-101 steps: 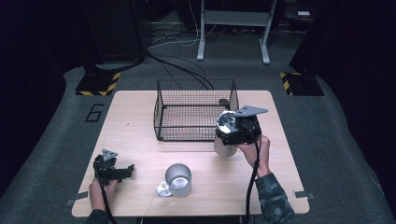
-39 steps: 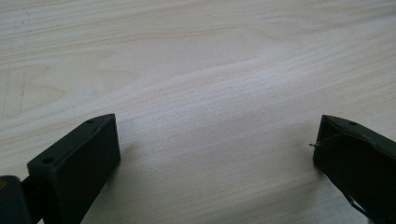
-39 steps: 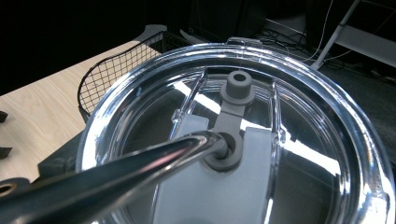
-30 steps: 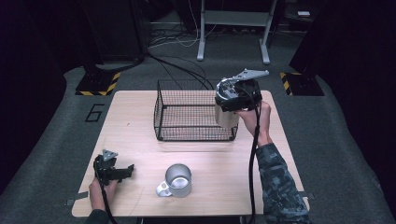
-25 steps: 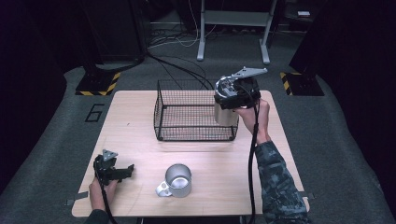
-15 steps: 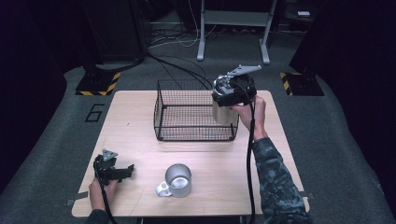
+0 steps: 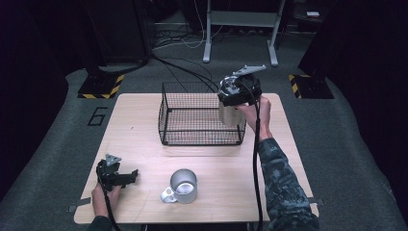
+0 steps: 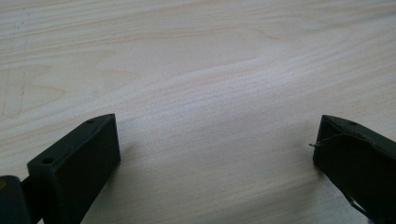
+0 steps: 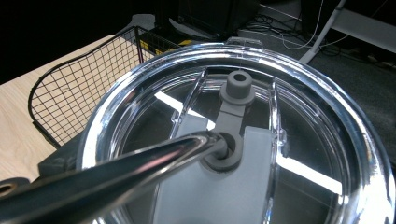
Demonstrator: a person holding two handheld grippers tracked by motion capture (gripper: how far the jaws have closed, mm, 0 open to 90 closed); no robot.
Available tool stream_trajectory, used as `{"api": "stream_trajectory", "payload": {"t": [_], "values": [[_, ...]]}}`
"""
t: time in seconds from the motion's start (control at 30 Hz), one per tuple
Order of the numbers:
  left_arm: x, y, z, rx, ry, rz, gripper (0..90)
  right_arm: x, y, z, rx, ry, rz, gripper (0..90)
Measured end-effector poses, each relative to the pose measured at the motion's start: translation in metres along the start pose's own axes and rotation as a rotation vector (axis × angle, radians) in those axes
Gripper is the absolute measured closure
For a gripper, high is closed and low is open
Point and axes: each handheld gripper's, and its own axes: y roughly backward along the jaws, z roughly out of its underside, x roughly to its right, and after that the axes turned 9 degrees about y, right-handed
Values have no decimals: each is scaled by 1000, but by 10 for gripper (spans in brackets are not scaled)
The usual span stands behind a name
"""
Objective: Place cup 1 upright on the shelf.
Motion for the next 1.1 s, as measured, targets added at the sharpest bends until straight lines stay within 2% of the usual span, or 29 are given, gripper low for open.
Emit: {"api": "stream_trajectory", "payload": {"t": [0.43, 0.5, 0.53, 0.7, 0.8, 1.1], "values": [[0, 0, 0, 1, 1, 0, 4, 4, -26, 1, -27, -2, -1, 32], [0, 0, 0, 1, 2, 0, 4, 3, -30, 2, -31, -30, -2, 32], [0, 0, 0, 1, 2, 0, 4, 4, -32, 3, -31, -21, -4, 32], [1, 0, 0, 2, 9, 1, 4, 6, -43, 6, -42, -47, 0, 32], [1, 0, 0, 2, 8, 1, 4, 7, -49, 9, -47, -41, -5, 32], [1, 0, 0, 0, 9, 2, 5, 6, -67, 13, -87, -62, -7, 32]]}}
